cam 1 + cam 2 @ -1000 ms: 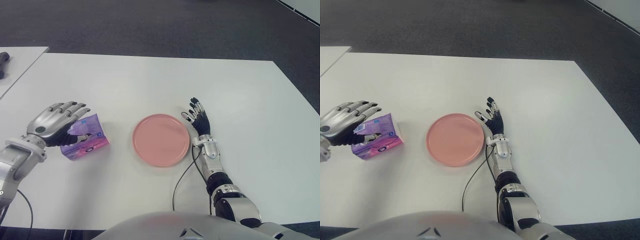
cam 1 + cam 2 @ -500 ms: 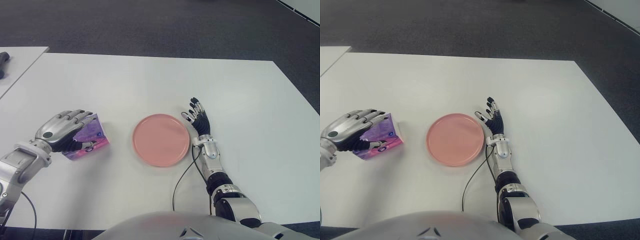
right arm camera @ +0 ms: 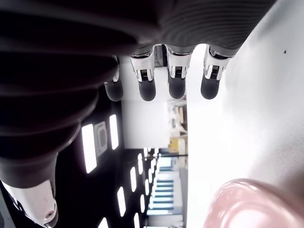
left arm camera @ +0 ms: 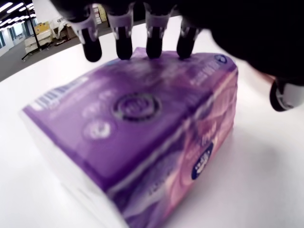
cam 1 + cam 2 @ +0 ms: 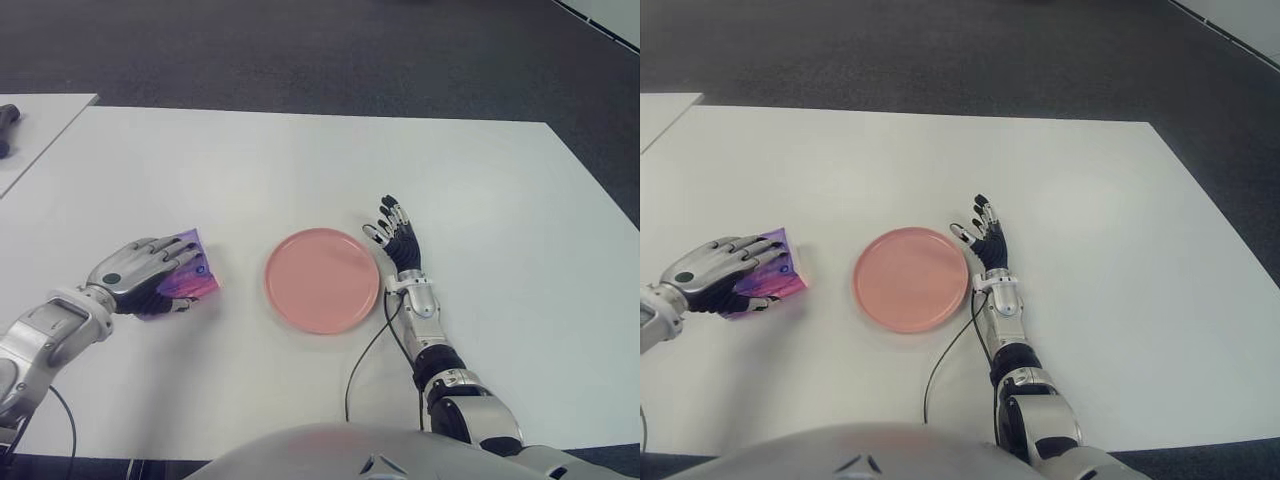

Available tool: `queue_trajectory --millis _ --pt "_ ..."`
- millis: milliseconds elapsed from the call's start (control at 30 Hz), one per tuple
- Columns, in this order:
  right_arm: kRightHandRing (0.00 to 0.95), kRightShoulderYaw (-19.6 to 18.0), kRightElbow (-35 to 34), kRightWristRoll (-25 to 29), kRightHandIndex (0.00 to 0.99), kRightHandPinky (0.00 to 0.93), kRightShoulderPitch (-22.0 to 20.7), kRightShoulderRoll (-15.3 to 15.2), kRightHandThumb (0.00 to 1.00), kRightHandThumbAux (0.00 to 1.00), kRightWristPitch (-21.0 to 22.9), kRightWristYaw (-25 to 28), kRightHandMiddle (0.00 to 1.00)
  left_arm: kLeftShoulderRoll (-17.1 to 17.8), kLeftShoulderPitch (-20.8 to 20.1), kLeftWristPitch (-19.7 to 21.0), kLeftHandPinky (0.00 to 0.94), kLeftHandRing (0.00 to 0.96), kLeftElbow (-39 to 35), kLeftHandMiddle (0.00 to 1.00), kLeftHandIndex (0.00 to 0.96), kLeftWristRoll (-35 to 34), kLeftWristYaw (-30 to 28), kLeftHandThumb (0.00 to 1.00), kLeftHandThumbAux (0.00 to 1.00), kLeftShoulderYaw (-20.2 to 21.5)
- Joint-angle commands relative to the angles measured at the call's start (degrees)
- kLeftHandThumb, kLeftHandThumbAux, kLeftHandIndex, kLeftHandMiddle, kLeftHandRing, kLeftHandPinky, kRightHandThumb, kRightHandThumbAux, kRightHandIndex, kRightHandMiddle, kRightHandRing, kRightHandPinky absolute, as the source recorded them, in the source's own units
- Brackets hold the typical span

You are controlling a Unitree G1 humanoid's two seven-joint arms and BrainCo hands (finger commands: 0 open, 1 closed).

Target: Put the tissue paper into the plate.

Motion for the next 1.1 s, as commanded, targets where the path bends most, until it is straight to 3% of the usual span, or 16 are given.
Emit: queue_trajectory --millis 33,533,1100 --pt "0.018 -0.27 2.71 0.35 0.017 0.06 4.18 -0.01 0.118 0.674 2.69 0.07 0.019 -0.63 0.19 0.43 0.0 0.0 1.32 0.0 0.0 1.0 -0.55 0.011 0.261 -2.11" --pt "0.018 -0.36 2.95 0.45 0.017 0.06 4.12 -0.13 0.118 0.674 2.63 0.21 0.019 -0.79 -1.61 2.52 0.0 0.0 5.3 0.0 0.0 5.6 2.09 0.0 0.231 -6.28" --pt "0.018 -0.68 2.77 0.68 0.017 0.06 4.3 -0.46 0.118 0.674 2.62 0.76 0.019 -0.16 -3.04 6.37 0.0 0.0 6.29 0.0 0.0 11.13 7.41 0.025 0.251 -7.32"
